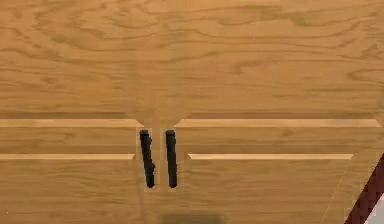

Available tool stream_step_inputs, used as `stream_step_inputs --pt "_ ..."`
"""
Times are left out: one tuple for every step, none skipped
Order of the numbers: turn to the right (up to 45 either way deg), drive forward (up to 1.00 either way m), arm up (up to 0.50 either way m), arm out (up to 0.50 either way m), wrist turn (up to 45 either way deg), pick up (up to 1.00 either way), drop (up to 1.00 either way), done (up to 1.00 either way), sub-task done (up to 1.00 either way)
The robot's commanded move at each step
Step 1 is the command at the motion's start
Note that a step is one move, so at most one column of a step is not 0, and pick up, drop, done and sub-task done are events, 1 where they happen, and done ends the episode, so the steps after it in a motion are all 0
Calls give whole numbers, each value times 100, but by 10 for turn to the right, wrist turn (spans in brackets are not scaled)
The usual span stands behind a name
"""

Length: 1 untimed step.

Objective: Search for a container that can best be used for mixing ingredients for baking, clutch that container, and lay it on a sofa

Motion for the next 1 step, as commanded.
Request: stream_step_inputs --pt "-450 0 0 0 0 0 0 0 0"
